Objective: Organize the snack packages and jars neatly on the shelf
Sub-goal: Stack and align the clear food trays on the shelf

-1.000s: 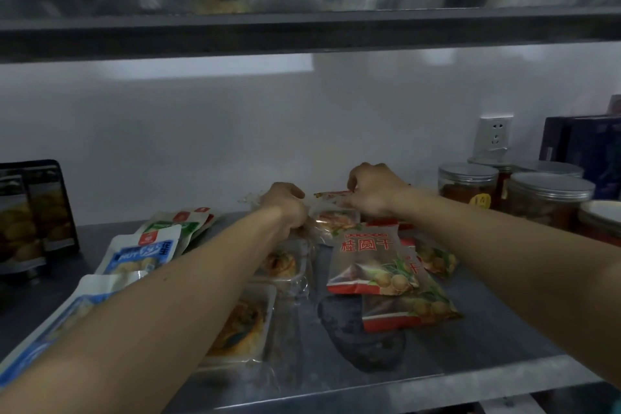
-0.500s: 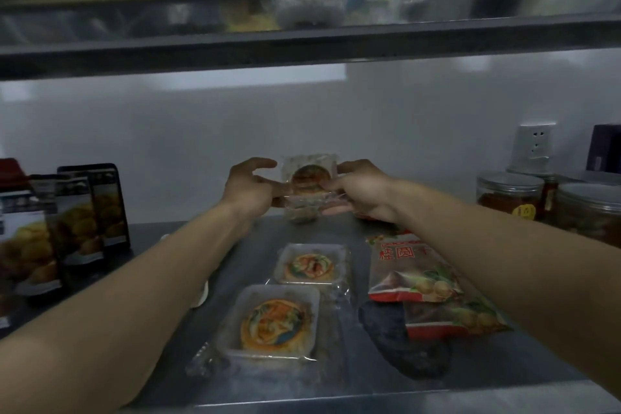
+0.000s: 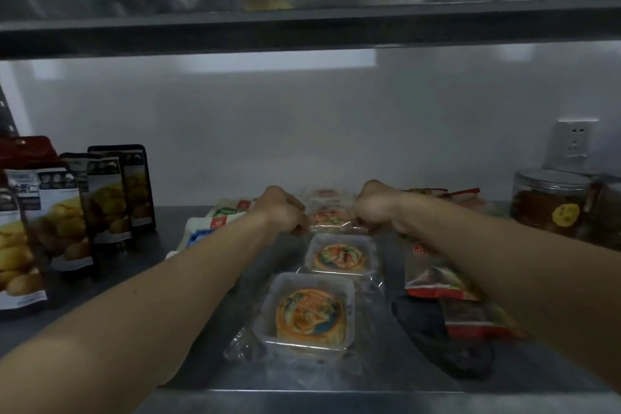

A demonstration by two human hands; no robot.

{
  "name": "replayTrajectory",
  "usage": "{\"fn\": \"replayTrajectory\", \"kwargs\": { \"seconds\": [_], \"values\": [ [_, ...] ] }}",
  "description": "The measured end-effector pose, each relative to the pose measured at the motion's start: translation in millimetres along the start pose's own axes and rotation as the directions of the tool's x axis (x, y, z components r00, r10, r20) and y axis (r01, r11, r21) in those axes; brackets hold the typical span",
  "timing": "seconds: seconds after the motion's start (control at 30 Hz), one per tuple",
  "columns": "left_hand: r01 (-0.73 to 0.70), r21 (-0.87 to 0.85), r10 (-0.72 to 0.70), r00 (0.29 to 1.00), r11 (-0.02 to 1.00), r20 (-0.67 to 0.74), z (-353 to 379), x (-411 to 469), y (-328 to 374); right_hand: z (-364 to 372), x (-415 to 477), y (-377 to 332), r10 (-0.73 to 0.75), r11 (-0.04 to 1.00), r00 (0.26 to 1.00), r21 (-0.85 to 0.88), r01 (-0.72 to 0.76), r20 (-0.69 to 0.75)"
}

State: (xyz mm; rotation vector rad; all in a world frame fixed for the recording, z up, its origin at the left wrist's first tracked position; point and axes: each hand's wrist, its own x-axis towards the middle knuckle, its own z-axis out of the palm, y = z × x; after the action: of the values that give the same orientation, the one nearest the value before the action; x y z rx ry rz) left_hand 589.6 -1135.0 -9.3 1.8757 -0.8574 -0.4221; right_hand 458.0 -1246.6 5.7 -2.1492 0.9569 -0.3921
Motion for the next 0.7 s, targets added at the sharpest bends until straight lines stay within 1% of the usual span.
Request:
{"fn": "replayTrajectory", "kwargs": {
  "seconds": [0.07,0.17,0.27,0.33,0.4,0.47,0.53,0.6,0.67,0.7],
  "values": [
    [0.020,0.003,-0.020,0.999,1.000,0.039,-1,3,1,0,2,-1,-0.003,0.999,1.000,-0.034,0.003,0.018],
    [0.050,0.032,-0.053,0.995,0.998,0.086,-5,9,4,-6,8,-4,-0.023,0.988,1.000,-0.156,0.022,-0.006],
    [0.038,0.038,-0.040,0.998,0.999,0.049,-8,26,5,-14,20,-9,-0.086,0.953,0.992,-0.298,0.054,-0.094],
    [0.004,0.041,-0.005,1.000,0.999,0.012,-8,37,4,-19,29,-13,-0.132,0.922,0.986,-0.379,0.085,-0.101],
    [-0.026,0.071,0.026,1.000,0.997,0.010,-5,46,3,-22,40,-14,-0.159,0.903,0.987,-0.406,0.141,-0.010],
    [-0.065,0.108,0.060,0.997,0.992,0.047,0,53,2,-21,51,-11,-0.170,0.886,0.981,-0.423,0.192,0.089],
    [-0.111,0.131,0.098,0.990,0.985,0.105,5,58,1,-19,58,-7,-0.159,0.864,0.978,-0.460,0.204,0.134],
    [-0.164,0.204,0.129,0.976,0.965,0.173,10,64,-1,-17,66,-4,-0.121,0.845,0.978,-0.500,0.190,0.168],
    [-0.192,0.271,0.131,0.965,0.943,0.229,14,67,-1,-14,72,-2,-0.085,0.814,0.974,-0.548,0.190,0.212],
    [-0.182,0.269,0.113,0.961,0.946,0.252,15,69,-2,-13,76,-1,-0.081,0.795,0.971,-0.573,0.200,0.226]
  ]
}}
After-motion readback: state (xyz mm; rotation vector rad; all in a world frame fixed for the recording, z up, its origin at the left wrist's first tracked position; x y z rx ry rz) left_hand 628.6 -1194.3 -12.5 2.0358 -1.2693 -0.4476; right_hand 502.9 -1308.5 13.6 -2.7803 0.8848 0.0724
